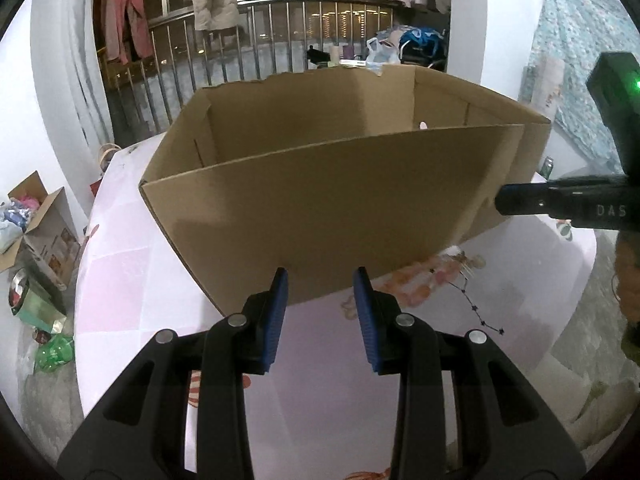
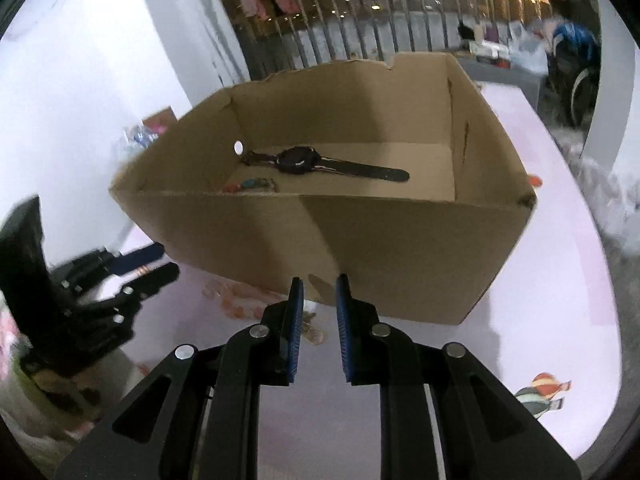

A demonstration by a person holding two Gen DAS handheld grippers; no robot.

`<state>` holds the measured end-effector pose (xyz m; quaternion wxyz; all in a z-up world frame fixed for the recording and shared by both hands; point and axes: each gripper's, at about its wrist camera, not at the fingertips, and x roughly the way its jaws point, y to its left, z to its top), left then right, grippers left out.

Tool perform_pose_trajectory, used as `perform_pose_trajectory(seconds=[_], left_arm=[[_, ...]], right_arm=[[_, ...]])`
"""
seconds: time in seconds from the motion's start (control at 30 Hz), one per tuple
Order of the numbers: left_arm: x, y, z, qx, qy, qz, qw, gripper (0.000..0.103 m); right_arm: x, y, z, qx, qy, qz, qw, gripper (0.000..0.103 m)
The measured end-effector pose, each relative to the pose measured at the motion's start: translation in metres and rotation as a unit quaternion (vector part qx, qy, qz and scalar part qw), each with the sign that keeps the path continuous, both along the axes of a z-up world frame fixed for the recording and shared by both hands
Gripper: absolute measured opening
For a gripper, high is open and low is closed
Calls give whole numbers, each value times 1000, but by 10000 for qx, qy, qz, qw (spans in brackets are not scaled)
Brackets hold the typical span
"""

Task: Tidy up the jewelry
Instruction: 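Move the left gripper out of the box toward the pink bead bracelet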

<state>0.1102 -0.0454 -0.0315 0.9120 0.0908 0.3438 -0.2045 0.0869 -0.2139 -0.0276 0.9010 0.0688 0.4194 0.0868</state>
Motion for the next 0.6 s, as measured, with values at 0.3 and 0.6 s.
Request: perform_pose_trajectory(seconds=[0.3,0.6], left_arm=[[-2,-8,-7,91,169,-259,9995,32],[3,-19,-23,239,429,-464,9977,32]], right_arm=[[5,-7,8,-276,-366,-854,9953,10],[-1,4,-20,-3,125,-534,9985,10]])
